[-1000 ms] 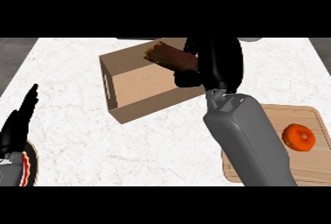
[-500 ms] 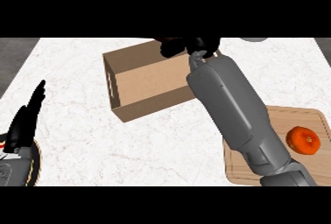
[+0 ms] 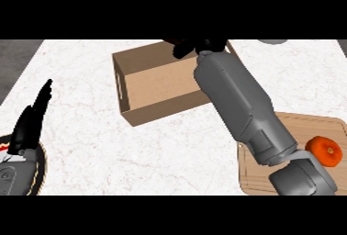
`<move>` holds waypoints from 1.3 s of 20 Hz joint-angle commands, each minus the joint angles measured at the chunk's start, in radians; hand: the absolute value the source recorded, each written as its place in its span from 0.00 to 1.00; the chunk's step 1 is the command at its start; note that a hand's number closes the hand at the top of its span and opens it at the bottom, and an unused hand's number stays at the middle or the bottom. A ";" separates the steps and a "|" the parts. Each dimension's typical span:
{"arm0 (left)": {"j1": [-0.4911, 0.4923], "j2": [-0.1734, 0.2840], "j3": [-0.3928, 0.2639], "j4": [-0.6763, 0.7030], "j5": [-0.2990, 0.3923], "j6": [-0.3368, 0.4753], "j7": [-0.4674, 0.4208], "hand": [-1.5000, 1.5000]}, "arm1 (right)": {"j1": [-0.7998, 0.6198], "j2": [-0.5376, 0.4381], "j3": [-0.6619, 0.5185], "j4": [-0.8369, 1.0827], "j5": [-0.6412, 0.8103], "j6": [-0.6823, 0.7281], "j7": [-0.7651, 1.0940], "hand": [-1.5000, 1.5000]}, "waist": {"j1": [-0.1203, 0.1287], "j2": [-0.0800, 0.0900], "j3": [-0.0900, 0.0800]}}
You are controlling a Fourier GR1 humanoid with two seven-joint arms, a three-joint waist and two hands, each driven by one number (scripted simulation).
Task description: Pick the sweet potato from the cutting board and place it in the cardboard box
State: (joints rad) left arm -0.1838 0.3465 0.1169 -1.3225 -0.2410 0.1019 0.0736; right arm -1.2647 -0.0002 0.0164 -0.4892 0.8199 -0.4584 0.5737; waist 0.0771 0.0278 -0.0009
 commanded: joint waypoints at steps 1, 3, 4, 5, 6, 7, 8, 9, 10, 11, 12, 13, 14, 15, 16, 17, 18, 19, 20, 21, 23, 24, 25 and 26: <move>-0.014 -0.015 -0.011 0.015 -0.012 0.008 -0.007 0.50 | -0.028 0.000 -0.076 0.108 -0.087 -0.042 -0.031 0.00 | 0.006 0.004 0.000; 0.000 -0.028 -0.030 0.003 -0.025 0.013 -0.022 0.50 | -0.026 0.000 -0.096 0.147 -0.101 -0.071 -0.055 0.00 | 0.025 0.014 0.000; -0.007 -0.016 -0.016 0.007 -0.012 0.003 -0.025 0.50 | -0.044 0.000 -0.096 0.166 -0.123 -0.075 -0.048 0.00 | 0.027 0.009 0.000; -0.017 0.000 -0.014 -0.009 -0.007 -0.018 0.008 0.50 | -0.027 0.000 -0.100 0.180 -0.129 -0.089 -0.093 0.00 | 0.027 0.009 0.001; -0.028 -0.004 -0.005 -0.006 -0.003 -0.009 0.013 0.50 | -0.061 0.000 -0.103 0.192 -0.132 -0.086 -0.093 0.00 | 0.023 0.007 0.001; -0.026 -0.021 -0.016 0.018 -0.017 0.008 -0.018 0.50 | -0.028 0.000 -0.111 0.191 -0.129 -0.131 -0.146 0.00 | 0.018 0.012 0.001; -0.009 -0.013 -0.024 -0.023 -0.016 -0.010 0.018 0.50 | -0.046 0.000 -0.099 0.199 -0.162 -0.134 -0.148 0.00 | 0.030 0.003 0.001; -0.011 0.007 0.009 0.019 0.008 -0.022 -0.033 0.50 | -0.077 0.000 -0.117 0.191 -0.149 -0.145 -0.155 0.00 | 0.031 0.011 0.000; -0.032 -0.002 -0.017 -0.012 -0.006 -0.024 0.015 0.50 | -0.069 0.000 -0.105 0.199 -0.151 -0.173 -0.186 0.00 | 0.032 0.009 0.001; -0.006 -0.015 -0.014 0.013 -0.017 0.000 -0.032 0.50 | -0.046 0.000 -0.111 0.207 -0.147 -0.194 -0.225 0.00 | 0.029 0.012 0.000; -0.020 -0.005 -0.006 0.020 -0.002 -0.019 -0.027 0.50 | -0.052 0.000 -0.101 0.180 -0.169 -0.261 -0.240 0.00 | 0.039 0.009 0.000; -0.035 0.028 0.018 0.012 0.012 -0.040 0.004 0.50 | -0.043 0.000 -0.138 0.167 -0.174 -0.265 -0.282 0.00 | 0.018 0.009 0.002; -0.048 -0.017 -0.013 0.001 -0.013 -0.001 0.013 0.50 | -0.060 0.000 -0.144 0.164 -0.180 -0.274 -0.304 0.00 | 0.017 0.010 0.002; -0.046 -0.004 0.002 0.047 -0.016 0.000 -0.003 0.50 | -0.065 0.000 -0.163 0.163 -0.194 -0.300 -0.303 0.00 | 0.007 0.010 0.001; -0.006 0.002 0.013 0.015 0.003 -0.013 -0.016 0.50 | -0.017 -0.003 -0.177 0.144 -0.206 -0.330 -0.378 0.00 | 0.007 0.005 0.002; -0.007 0.008 0.017 0.020 0.001 -0.014 -0.021 0.50 | -0.037 0.000 -0.193 0.134 -0.231 -0.359 -0.370 0.00 | 0.007 0.002 0.001; -0.007 -0.012 -0.004 0.003 -0.007 -0.010 0.015 0.50 | -0.053 0.000 -0.214 0.122 -0.248 -0.385 -0.366 0.00 | 0.004 -0.001 0.002; -0.020 -0.010 0.008 0.037 -0.013 0.005 -0.005 0.50 | -0.056 0.000 -0.209 0.127 -0.273 -0.385 -0.387 0.00 | -0.003 -0.003 0.001; 0.010 0.024 0.026 -0.004 0.014 -0.037 0.009 0.50 | -0.031 0.000 -0.227 0.104 -0.292 -0.394 -0.416 0.00 | -0.012 -0.011 0.002; 0.016 0.004 0.035 0.039 0.004 0.000 -0.048 0.50 | -0.016 -0.005 -0.256 0.082 -0.310 -0.376 -0.481 0.00 | -0.021 -0.006 0.001; 0.003 0.018 0.045 0.054 0.004 -0.010 -0.040 0.50 | 0.030 0.000 -0.268 0.065 -0.359 -0.366 -0.551 0.00 | -0.036 -0.012 0.001; -0.008 0.005 0.039 0.067 -0.007 0.005 -0.026 0.50 | 0.056 0.000 -0.274 0.038 -0.388 -0.353 -0.582 0.00 | -0.047 -0.016 0.002; 0.037 0.020 0.042 -0.023 0.010 -0.019 0.003 0.50 | 0.035 -0.026 -0.297 0.038 -0.388 -0.323 -0.588 0.00 | -0.041 -0.019 0.002; 0.065 0.024 0.071 0.061 0.022 -0.020 -0.076 0.50 | 0.091 -0.022 -0.282 -0.005 -0.394 -0.292 -0.596 0.00 | -0.063 -0.024 0.001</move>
State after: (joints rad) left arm -0.1639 0.3609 0.1581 -1.2907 -0.2325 0.0880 0.0433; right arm -1.2387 -0.0106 -0.2411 -0.4301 0.4781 -0.7929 0.0558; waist 0.0430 0.0144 0.0005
